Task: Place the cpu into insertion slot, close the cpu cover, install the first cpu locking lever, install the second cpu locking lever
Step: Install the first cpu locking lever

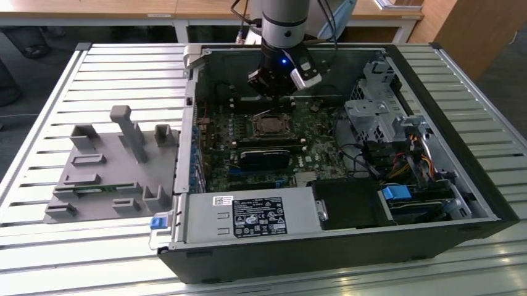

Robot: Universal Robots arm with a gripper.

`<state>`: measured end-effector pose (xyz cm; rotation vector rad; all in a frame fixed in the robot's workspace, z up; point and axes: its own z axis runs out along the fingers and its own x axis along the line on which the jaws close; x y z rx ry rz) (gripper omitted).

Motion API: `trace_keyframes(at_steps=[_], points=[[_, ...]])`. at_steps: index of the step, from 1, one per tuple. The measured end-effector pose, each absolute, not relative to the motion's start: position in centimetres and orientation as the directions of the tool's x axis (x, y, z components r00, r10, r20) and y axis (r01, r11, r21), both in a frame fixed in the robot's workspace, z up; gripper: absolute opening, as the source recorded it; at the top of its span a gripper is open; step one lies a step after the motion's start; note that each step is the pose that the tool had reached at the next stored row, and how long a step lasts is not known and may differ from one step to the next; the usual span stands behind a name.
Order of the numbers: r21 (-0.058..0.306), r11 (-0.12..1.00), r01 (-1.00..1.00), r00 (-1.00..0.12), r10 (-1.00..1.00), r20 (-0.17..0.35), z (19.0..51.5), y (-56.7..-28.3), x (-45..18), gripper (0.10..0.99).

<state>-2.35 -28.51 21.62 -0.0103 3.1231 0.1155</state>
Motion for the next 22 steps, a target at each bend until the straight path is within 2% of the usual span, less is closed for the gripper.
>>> trace_keyframes(at_steps=[15, 22], points=[[0.074, 0.997, -0.007, -1.000, -0.006, -0.016, 20.6, -28.4, -1.8, 0.106], [0.059, 0.998, -0.007, -1.000, -0.006, -0.016, 20.2, -28.3, -1.7, 0.106]])
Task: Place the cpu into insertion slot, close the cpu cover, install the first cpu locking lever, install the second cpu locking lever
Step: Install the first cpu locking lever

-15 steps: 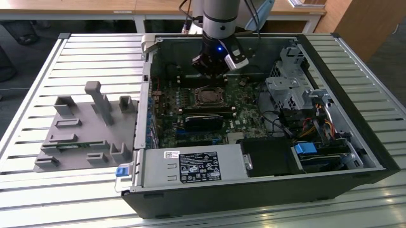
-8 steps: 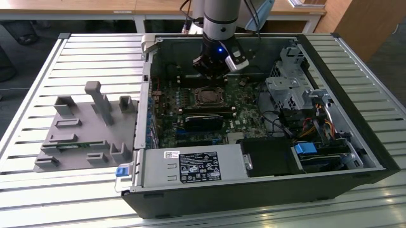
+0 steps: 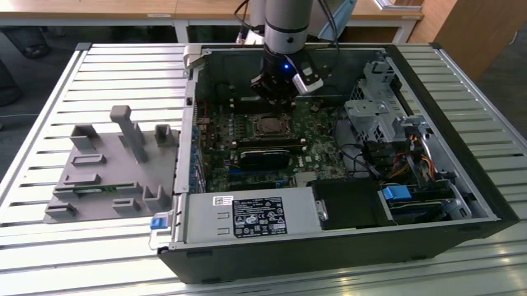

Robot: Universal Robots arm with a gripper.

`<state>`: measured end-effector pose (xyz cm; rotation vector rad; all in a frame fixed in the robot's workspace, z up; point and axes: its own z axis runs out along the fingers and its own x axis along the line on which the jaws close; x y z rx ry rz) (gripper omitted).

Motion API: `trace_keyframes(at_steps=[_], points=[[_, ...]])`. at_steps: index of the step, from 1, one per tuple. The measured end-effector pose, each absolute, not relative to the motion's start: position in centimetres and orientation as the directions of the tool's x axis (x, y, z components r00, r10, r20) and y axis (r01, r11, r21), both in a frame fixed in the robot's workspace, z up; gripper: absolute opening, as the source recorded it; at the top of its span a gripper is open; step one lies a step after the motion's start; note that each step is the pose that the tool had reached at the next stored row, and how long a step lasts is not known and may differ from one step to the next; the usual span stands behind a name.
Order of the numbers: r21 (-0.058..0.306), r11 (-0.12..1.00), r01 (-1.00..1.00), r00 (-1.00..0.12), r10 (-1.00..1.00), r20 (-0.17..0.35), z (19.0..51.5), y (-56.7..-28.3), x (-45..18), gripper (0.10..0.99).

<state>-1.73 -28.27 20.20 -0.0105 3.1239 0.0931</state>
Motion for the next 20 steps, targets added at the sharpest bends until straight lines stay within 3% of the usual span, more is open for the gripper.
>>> trace_keyframes(at_steps=[6, 20], points=[[0.040, 0.999, -0.007, -1.000, -0.007, -0.016, 19.90, -28.26, -1.71, 0.106], [0.041, 0.999, -0.007, -1.000, -0.007, -0.016, 19.61, -28.19, -1.64, 0.106]])
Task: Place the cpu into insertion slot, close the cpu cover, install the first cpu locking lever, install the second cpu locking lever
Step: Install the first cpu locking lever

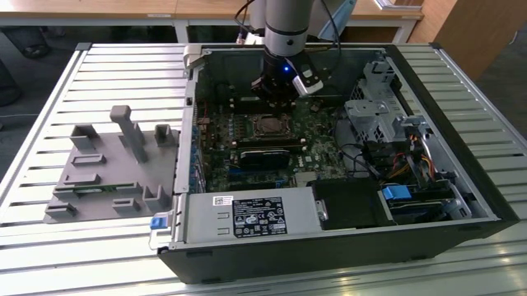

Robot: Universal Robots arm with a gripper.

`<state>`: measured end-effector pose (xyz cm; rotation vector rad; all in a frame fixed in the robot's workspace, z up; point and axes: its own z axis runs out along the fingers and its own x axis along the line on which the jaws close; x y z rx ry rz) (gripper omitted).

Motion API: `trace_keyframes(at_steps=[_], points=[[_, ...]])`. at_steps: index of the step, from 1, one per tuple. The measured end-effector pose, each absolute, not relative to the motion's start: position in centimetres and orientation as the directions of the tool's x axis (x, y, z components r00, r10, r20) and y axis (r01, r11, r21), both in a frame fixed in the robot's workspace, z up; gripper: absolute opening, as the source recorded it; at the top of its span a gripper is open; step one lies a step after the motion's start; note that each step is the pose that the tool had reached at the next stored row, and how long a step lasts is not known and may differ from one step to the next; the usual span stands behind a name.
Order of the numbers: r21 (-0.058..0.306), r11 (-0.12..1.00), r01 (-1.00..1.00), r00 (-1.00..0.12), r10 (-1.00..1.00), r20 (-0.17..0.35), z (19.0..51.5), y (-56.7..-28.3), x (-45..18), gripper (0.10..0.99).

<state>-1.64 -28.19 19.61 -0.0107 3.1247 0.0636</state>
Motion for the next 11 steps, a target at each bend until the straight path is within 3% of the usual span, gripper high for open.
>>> trace_keyframes(at_steps=[11], points=[[0.041, 0.999, -0.007, -1.000, -0.007, -0.016, 21.0, -28.2, -1.6, 0.106]])
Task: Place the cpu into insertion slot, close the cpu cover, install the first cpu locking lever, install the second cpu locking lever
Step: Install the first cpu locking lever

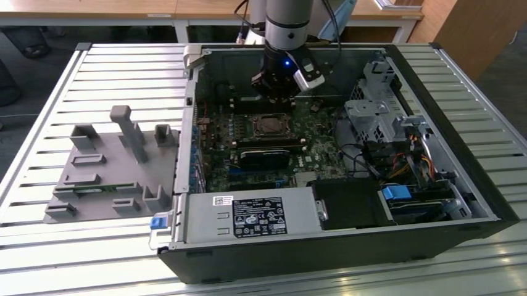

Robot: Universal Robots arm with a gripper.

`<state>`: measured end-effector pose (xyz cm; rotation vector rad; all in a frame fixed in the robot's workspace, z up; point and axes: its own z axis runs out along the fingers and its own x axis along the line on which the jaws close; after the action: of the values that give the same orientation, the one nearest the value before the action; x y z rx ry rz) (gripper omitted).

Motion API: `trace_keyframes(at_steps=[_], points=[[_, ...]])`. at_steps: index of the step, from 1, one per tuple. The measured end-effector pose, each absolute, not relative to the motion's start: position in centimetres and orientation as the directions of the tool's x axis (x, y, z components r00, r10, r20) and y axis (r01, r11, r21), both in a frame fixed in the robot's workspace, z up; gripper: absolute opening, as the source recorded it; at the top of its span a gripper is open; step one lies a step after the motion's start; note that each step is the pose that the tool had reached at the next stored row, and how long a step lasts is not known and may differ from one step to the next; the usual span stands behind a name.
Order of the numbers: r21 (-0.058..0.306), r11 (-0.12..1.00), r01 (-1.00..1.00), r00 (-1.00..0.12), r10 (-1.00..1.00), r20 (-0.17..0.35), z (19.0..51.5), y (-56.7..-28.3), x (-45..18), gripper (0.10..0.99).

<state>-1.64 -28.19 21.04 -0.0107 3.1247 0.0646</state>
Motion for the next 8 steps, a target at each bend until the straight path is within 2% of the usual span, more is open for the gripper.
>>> trace_keyframes(at_steps=[8], points=[[0.041, 0.999, -0.007, -1.000, -0.007, -0.016, 21.06, -28.28, -1.60, 0.106]])
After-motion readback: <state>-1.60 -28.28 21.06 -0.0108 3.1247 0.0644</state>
